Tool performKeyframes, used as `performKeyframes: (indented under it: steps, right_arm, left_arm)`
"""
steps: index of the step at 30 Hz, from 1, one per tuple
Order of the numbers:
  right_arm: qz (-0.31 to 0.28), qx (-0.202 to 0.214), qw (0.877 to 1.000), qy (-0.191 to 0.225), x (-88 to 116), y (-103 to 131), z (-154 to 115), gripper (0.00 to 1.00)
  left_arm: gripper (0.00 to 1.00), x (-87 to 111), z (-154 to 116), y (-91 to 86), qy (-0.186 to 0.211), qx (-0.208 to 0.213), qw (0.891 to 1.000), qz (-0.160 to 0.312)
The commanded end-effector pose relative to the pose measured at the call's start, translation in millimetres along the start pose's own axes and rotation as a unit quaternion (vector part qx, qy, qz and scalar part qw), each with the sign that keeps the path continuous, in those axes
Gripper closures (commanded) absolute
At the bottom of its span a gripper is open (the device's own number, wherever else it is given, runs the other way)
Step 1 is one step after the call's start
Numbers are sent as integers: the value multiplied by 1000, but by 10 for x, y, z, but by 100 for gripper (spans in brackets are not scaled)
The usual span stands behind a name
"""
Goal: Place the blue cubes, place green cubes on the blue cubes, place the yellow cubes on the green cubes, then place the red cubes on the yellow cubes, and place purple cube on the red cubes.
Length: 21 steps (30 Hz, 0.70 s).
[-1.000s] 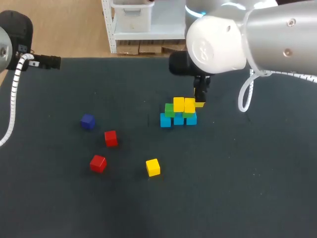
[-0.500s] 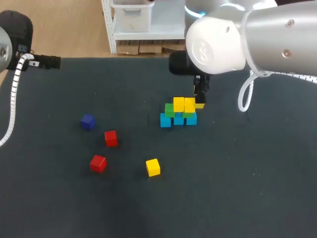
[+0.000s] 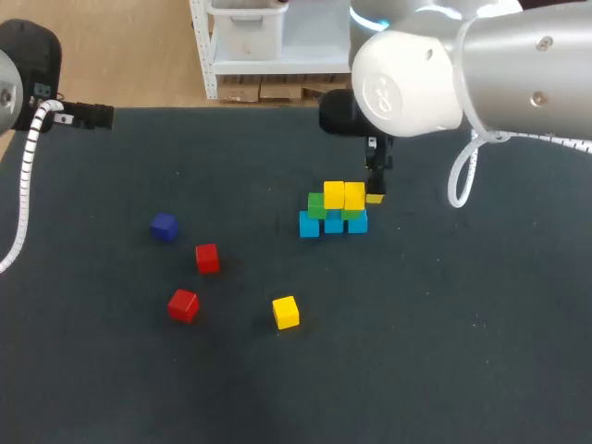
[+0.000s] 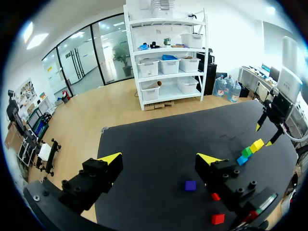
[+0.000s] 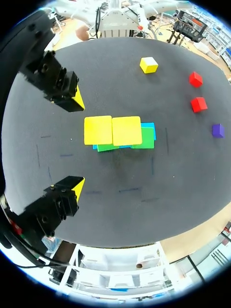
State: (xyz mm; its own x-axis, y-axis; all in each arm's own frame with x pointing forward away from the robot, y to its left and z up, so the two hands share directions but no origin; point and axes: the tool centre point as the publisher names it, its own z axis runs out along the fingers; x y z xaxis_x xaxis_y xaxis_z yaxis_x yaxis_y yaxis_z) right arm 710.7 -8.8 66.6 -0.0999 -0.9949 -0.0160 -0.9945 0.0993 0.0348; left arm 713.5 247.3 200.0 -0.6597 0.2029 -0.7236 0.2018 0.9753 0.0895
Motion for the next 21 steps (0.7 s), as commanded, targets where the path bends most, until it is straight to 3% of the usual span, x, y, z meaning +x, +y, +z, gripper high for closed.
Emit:
performKeyframes:
  steps: [1, 2, 10, 12, 18, 21]
  right_arm:
    - [20, 5, 1000, -19, 120, 47, -56, 34]
    - [30, 8, 999, -28, 148, 40, -77, 50]
    - [95, 48, 988, -108, 381, 4, -376, 50]
    - [110, 57, 984, -126, 456, -27, -468, 34]
    - [166, 98, 961, -197, 698, -174, -765, 0]
    - [191, 118, 949, -223, 791, -233, -868, 0]
  left_arm:
    - [0, -5, 3, 17, 1, 4, 1000, 1]
    - [0, -5, 3, 17, 1, 4, 1000, 1]
    - [0, -5, 3, 17, 1, 4, 1000, 1]
    - [0, -5, 3, 17, 1, 4, 1000, 1]
    - [0, -5, 3, 17, 1, 4, 1000, 1]
    - [0, -5, 3, 17, 1, 4, 1000, 1]
